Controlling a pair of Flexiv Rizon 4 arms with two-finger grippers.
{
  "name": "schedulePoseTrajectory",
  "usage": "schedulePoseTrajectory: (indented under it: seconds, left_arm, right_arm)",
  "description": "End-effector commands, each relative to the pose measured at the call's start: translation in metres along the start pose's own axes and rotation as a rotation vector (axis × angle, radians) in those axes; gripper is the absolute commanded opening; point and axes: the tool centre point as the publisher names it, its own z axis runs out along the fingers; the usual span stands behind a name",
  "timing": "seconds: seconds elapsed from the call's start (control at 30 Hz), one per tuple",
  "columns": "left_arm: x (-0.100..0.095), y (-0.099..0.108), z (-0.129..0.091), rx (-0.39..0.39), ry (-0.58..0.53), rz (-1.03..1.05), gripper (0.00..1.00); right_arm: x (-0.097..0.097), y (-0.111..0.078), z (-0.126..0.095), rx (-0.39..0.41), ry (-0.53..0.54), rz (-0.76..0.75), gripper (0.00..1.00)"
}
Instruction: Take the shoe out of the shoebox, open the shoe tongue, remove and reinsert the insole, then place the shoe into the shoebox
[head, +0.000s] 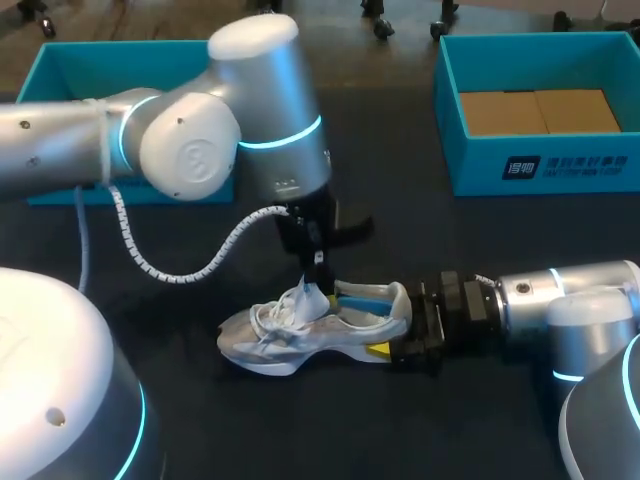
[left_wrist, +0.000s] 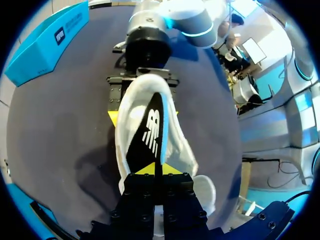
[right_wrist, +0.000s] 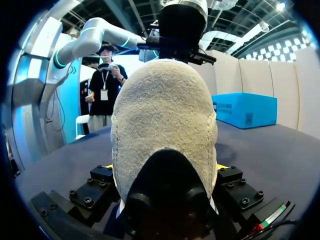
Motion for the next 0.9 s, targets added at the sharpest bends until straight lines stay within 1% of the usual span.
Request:
schedulePoseTrajectory:
  seconds: [0.03, 0.23, 0.43, 0.67, 0.9]
  left_arm:
    - [0.009, 0.01, -0.009, 0.056, -0.02, -0.003, 0.0]
    - [0.01, 0.008, -0.015, 0.094, -0.027, -0.015, 0.0]
    - [0.013, 0.006, -0.021, 0.147, -0.063, -0.056, 0.0]
    - [0.013, -0.009, -0.018, 0.154, -0.082, -0.103, 0.0]
    - [0.013, -0.027, -0.008, 0.158, -0.175, -0.119, 0.0]
  right_arm:
    - [0.0, 0.0, 0.001, 0.004, -0.001, 0.0, 0.0]
    - [0.0, 0.0, 0.001, 0.004, -0.001, 0.0, 0.0]
    - [0.0, 0.0, 0.001, 0.004, -0.001, 0.0, 0.0]
    - [0.0, 0.0, 0.001, 0.004, -0.001, 0.0, 0.0]
    - [0.0, 0.0, 0.001, 0.004, -0.001, 0.0, 0.0]
